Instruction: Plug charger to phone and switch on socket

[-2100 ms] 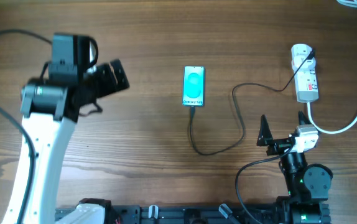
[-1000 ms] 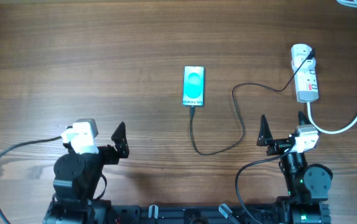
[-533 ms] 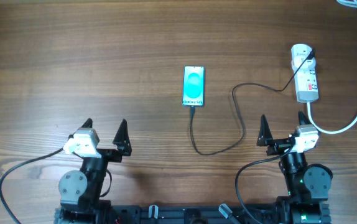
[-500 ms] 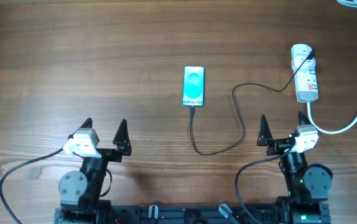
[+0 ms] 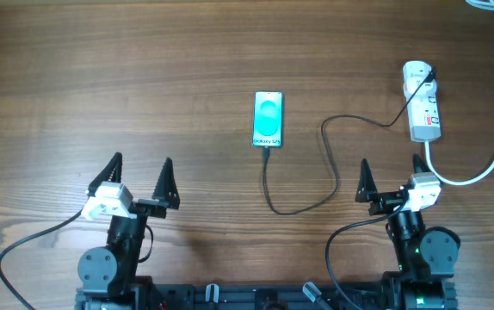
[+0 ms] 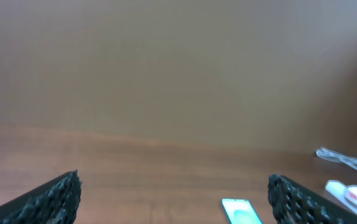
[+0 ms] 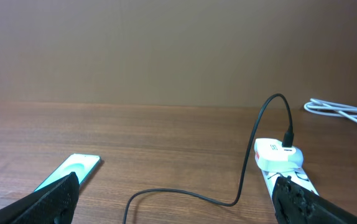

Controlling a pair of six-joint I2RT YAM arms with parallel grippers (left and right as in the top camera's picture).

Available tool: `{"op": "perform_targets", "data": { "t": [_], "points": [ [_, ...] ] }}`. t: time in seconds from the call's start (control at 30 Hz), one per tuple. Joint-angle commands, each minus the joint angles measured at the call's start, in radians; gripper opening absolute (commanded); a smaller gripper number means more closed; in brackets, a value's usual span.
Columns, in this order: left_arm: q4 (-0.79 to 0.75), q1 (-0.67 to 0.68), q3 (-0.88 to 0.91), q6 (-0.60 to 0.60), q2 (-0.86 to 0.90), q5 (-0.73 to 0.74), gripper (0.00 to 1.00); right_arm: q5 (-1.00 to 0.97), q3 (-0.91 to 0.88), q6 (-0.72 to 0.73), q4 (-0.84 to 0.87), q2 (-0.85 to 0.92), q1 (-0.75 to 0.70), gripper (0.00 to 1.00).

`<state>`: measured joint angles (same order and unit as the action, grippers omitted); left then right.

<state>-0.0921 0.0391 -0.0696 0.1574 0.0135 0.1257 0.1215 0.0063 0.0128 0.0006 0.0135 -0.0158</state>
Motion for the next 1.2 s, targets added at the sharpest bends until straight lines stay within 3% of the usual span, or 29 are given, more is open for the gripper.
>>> {"op": "perform_targets", "data": {
  "t": [0.0,0.17,0.67,0.93,1.17],
  "points": [
    [-0.077,-0.011,0.053,-0.022,-0.011,0.008,1.0,-0.017,-0.001,-0.01,0.003,-0.01,0.007,1.0],
    [-0.089,-0.011,0.064,-0.02,-0.011,0.004,1.0,-0.017,-0.001,-0.01,0.003,-0.01,0.007,0.99],
    [0.169,-0.011,0.064,-0.025,-0.011,-0.09,1.0,-0.017,-0.001,-0.01,0.003,-0.01,0.007,1.0],
    [0.169,-0.011,0.064,-0.158,-0.011,-0.089,1.0,-0.017,-0.001,-0.01,0.003,-0.01,0.007,1.0],
    [0.171,-0.011,0.064,-0.176,-0.011,-0.117,1.0,-0.017,-0.001,-0.01,0.003,-0.01,0.007,1.0]
  ]
}}
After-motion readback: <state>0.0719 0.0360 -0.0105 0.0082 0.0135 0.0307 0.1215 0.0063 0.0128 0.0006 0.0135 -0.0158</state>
